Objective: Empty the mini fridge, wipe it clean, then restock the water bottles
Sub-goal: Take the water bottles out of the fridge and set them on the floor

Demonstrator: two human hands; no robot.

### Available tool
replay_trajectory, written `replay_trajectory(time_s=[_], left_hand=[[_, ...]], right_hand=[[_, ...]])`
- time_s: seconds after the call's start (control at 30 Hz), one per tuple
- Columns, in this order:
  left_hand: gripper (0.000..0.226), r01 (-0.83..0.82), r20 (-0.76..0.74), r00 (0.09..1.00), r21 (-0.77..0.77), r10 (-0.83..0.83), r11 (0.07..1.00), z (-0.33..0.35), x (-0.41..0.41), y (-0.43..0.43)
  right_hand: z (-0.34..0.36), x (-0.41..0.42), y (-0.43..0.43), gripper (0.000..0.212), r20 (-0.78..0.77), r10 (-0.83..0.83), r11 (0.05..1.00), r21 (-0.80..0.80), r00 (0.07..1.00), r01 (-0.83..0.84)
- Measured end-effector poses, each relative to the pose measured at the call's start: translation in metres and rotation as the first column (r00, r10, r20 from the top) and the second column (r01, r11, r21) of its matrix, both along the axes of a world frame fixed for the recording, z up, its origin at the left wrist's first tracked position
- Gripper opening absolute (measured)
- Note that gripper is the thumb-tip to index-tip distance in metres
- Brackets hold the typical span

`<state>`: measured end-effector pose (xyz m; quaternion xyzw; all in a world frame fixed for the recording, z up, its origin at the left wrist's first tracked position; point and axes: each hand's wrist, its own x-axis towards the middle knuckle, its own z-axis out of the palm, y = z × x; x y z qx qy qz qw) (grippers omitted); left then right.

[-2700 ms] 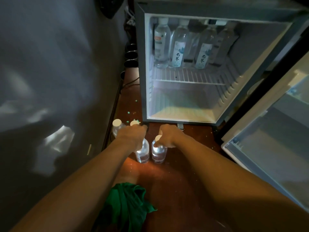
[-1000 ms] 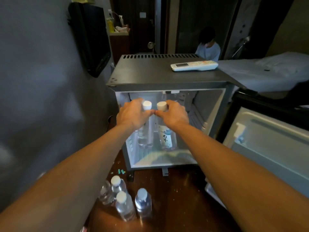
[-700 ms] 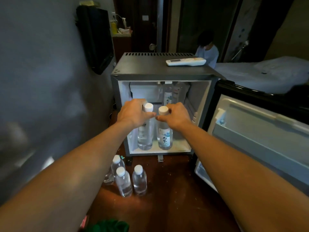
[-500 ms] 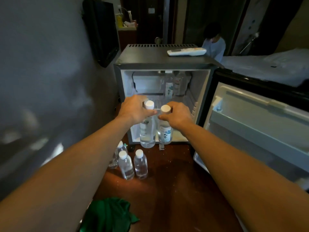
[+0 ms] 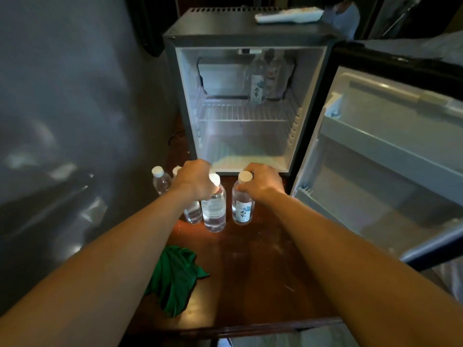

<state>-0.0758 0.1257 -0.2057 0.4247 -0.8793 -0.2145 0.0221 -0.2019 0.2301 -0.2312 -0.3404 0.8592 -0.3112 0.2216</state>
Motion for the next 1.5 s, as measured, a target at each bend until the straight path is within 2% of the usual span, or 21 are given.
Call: replay_trajectory(time_s=[0.2, 0.33, 0.53, 0.63, 0.73, 0.83, 0.9, 1.0, 1.17, 1.33, 1.5], left_hand=[[0.016, 0.052, 0.111, 0.992, 0.034, -0.056, 0.998, -0.060, 0.001, -0.009], [0.034, 0.113, 0.169, 0.979, 0.033, -0.117, 0.993, -0.079, -0.005, -0.014], [0.034, 0.202, 0.193, 0.961, 0.008, -0.200, 0.979, -0.096, -0.013, -0.020], [0.031, 0.208, 0.201, 0.958, 0.005, -0.205, 0.978, -0.095, -0.015, -0.024], [0.024, 0.180, 0.191, 0.962, 0.078, -0.192, 0.980, -0.089, -0.018, -0.032], [0.023, 0.204, 0.220, 0.951, 0.071, -0.215, 0.976, -0.059, -0.028, -0.038], [0.022, 0.225, 0.184, 0.956, 0.038, -0.228, 0.974, -0.029, -0.036, -0.043], [0.009, 0.227, 0.094, 0.970, -0.018, -0.224, 0.974, 0.021, -0.049, -0.057], [0.002, 0.166, -0.095, 0.980, -0.108, -0.177, 0.980, 0.089, -0.073, -0.079], [0.015, 0.125, -0.234, 0.962, -0.092, -0.143, 0.988, 0.114, -0.102, -0.096], [0.029, 0.178, -0.205, 0.963, -0.012, -0.176, 0.984, 0.115, -0.132, -0.105]], right_hand=[[-0.050, 0.003, -0.013, 0.034, -0.063, 0.025, 0.993, 0.119, 0.998, -0.018], [-0.074, 0.003, -0.016, 0.034, -0.032, 0.030, 0.986, 0.167, 0.999, -0.024], [-0.086, -0.001, -0.023, 0.033, 0.028, 0.035, 0.981, 0.190, 0.999, -0.039], [-0.088, -0.002, -0.029, 0.033, 0.052, 0.043, 0.974, 0.221, 0.998, -0.054], [-0.076, -0.007, -0.035, 0.035, 0.078, 0.087, 0.948, 0.300, 0.993, -0.107], [-0.050, -0.017, -0.039, 0.041, 0.106, 0.136, 0.896, 0.410, 0.985, -0.168], [-0.028, -0.023, -0.045, 0.037, 0.125, 0.127, 0.887, 0.430, 0.984, -0.169], [0.012, -0.038, -0.055, 0.035, 0.105, 0.082, 0.929, 0.353, 0.991, -0.114], [0.079, -0.064, -0.075, 0.023, -0.068, -0.050, 0.993, 0.100, 0.996, 0.057], [0.117, -0.088, -0.078, 0.020, -0.173, -0.197, 0.977, -0.111, 0.965, 0.180], [0.122, -0.115, -0.090, 0.018, -0.188, -0.267, 0.957, -0.165, 0.945, 0.238]])
